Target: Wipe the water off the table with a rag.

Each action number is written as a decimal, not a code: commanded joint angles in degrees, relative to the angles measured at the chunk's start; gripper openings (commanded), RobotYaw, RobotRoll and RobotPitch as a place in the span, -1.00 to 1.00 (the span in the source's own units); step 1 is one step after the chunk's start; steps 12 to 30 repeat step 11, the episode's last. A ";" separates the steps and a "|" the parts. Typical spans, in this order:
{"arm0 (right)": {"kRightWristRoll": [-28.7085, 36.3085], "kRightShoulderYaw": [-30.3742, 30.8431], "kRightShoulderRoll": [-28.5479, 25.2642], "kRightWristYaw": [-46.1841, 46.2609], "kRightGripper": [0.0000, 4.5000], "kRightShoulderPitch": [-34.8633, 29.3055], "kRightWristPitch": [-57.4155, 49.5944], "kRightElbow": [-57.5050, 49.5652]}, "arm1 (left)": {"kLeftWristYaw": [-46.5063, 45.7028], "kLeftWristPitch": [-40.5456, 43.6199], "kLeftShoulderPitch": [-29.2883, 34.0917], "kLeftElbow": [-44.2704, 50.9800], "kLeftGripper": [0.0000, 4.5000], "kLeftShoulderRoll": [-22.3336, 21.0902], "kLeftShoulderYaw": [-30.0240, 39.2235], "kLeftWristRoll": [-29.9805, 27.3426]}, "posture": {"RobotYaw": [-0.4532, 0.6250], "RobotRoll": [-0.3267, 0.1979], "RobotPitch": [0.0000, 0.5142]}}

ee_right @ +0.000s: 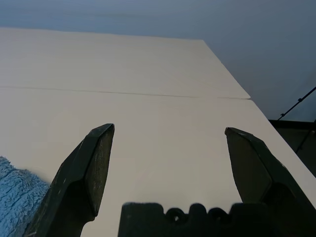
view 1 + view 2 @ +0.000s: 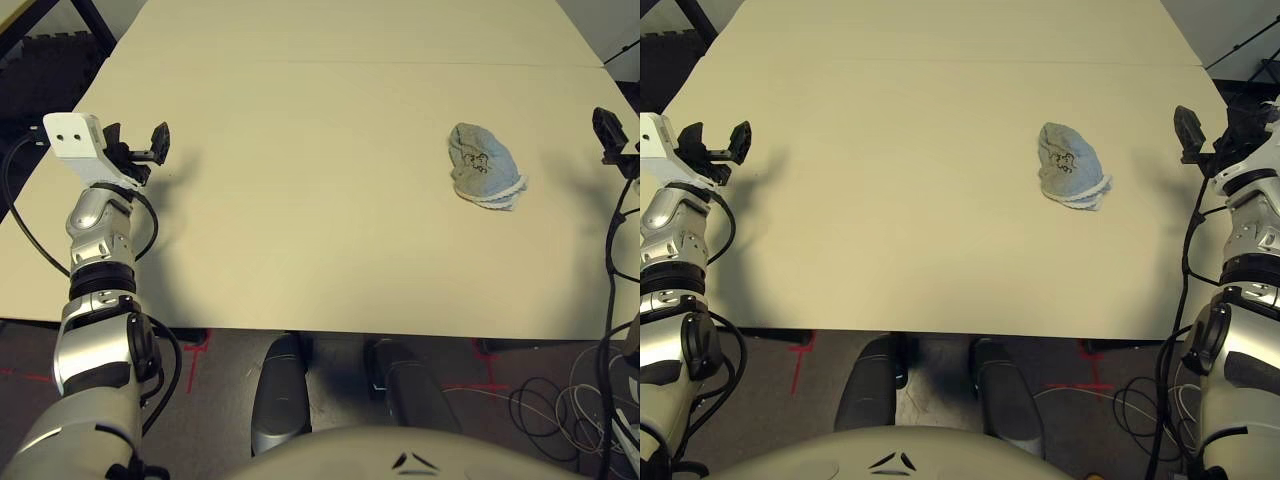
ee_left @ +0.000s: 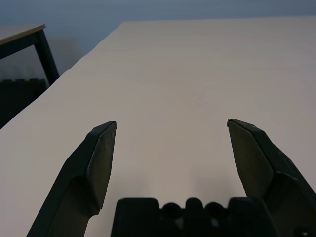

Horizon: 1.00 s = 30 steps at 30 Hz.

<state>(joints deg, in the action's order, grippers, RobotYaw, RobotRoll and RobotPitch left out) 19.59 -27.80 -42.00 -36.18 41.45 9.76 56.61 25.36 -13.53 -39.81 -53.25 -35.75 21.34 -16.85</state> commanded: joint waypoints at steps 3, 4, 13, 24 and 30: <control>0.40 -0.16 0.57 0.75 0.98 -1.10 0.68 -0.02 | -1.53 -1.51 -1.67 -4.32 1.00 -0.87 0.28 1.19 | 0.00 0.25 -0.11; 0.43 -0.18 0.55 0.76 0.98 -1.16 0.60 -0.14 | -1.52 -1.82 -1.94 -4.78 1.00 -0.89 0.17 1.32 | 0.00 0.25 -0.11; 0.17 0.02 0.99 1.10 0.98 -1.38 0.63 0.22 | -1.14 -3.10 -3.42 -7.25 1.00 -1.31 0.01 2.07 | 0.01 0.25 -0.13; 0.17 0.02 0.99 1.10 0.98 -1.38 0.63 0.22 | -1.14 -3.10 -3.42 -7.25 1.00 -1.31 0.01 2.07 | 0.01 0.25 -0.13; 0.17 0.02 0.99 1.10 0.98 -1.38 0.63 0.22 | -1.14 -3.10 -3.42 -7.25 1.00 -1.31 0.01 2.07 | 0.01 0.25 -0.13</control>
